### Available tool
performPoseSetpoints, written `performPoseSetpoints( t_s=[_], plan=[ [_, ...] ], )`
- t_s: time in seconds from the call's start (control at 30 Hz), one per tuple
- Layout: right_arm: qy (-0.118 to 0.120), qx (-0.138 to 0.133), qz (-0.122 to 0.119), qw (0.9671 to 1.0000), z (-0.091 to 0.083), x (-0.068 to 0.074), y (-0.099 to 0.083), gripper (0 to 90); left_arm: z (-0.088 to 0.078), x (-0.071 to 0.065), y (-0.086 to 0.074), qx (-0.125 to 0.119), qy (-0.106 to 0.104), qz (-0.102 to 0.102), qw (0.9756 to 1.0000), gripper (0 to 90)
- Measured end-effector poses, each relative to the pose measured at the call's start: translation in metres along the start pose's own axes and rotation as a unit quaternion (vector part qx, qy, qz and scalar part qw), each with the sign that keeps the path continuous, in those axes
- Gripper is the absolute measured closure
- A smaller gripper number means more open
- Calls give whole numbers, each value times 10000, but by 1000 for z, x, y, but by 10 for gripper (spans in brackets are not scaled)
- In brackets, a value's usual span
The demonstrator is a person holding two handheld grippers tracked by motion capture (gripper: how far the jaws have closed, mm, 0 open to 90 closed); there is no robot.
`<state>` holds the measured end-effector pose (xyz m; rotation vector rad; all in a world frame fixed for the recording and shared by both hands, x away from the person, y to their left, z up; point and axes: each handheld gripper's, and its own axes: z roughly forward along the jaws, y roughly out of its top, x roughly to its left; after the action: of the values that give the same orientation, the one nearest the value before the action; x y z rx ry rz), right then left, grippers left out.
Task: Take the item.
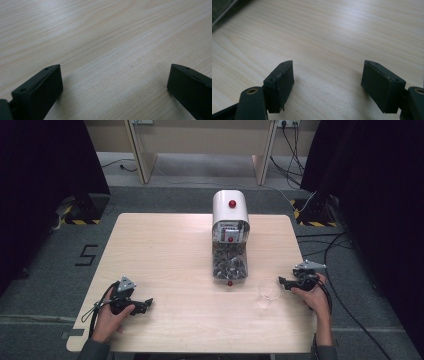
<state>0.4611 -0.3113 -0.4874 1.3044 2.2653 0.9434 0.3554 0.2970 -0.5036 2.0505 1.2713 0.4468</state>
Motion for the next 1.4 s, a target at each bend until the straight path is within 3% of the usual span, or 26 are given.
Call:
performPoseSetpoints(
  t_s=[0.43,0.87,1.4],
  plan=[
    [7,0,4,10000,0,-1,0,266,0,0,0,0,1,-1,10000,0],
    [-346,24,240,9991,-6,-6,2,302,0,0,0,-1,0,-1,10000,0],
    [-484,-480,102,9976,-39,1,39,334,0,0,0,-1,-1,0,10000,0]
  ],
)
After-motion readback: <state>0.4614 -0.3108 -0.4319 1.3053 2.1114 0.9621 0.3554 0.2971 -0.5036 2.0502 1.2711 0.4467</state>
